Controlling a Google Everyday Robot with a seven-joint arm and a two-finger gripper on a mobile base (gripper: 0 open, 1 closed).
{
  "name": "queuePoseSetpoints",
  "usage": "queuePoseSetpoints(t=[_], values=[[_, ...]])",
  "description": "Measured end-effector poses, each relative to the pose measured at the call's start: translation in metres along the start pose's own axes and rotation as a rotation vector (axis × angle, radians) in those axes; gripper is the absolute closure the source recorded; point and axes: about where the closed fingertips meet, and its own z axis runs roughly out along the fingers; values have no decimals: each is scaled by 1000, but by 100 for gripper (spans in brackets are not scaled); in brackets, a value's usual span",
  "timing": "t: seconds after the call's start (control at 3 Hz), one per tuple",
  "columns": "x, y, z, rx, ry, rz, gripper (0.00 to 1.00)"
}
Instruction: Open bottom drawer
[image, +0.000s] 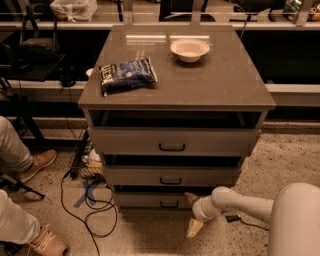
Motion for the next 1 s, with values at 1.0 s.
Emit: queuePoseSetpoints(t=[1.0], values=[[13, -56, 57, 80, 98, -54, 0]])
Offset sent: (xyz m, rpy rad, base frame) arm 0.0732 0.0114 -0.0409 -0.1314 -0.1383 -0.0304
